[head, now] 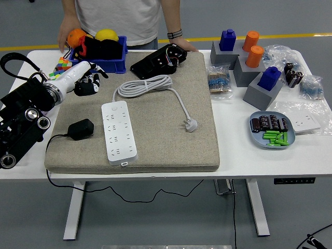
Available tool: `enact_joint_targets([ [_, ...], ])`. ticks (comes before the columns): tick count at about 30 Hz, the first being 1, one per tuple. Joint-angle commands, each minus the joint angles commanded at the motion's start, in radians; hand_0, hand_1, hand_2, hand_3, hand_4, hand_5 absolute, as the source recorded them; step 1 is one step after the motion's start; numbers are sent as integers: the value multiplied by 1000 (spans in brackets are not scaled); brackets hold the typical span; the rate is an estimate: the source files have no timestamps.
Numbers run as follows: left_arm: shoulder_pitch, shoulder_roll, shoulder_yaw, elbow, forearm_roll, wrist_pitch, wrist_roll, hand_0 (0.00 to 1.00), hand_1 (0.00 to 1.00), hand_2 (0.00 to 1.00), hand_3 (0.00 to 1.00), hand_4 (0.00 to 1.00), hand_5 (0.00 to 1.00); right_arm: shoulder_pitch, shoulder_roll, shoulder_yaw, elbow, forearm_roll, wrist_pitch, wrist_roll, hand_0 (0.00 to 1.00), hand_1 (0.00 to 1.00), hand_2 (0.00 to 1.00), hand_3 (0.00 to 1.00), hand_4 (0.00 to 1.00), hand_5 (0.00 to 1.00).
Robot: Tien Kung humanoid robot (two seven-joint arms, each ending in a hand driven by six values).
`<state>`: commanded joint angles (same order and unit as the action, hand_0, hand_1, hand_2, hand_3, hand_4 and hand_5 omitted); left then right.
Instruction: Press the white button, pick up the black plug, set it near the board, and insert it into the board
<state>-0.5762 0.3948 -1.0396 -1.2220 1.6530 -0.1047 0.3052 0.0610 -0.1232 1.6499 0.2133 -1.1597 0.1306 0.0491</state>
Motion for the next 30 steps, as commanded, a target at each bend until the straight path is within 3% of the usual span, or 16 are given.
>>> enact_joint_targets([
  [3,48,3,-54,-24,8,-1,-16,205,282,361,670,565,2,0,-1,-2,0,-1,1,-1,711,601,542,688,748,522],
  [4,63,4,-70,-29,10,0,-25,665,768,690,661,858,4,1,-1,-2,0,0,2,-1,711,601,542,688,748,522],
  [9,117,8,-137,-23,25,-4,-66,665,768,690,661,858,4,7,-3,-14,4,8,2,0,711,601,542,688,748,522],
  [10,127,11,-149,-16,25,-7,-75,828,907,832,611,963,139,8,-4,-15,5,9,2,0,712,603,542,688,748,522],
  [21,168,16,-173,65,24,-45,-94,886,945,877,564,998,140,7,-6,-24,4,12,3,-2,711,601,542,688,748,522],
  [30,180,17,-179,61,12,-85,-67,885,939,869,532,998,120,5,-4,-22,5,12,4,-3,711,602,542,687,748,522],
])
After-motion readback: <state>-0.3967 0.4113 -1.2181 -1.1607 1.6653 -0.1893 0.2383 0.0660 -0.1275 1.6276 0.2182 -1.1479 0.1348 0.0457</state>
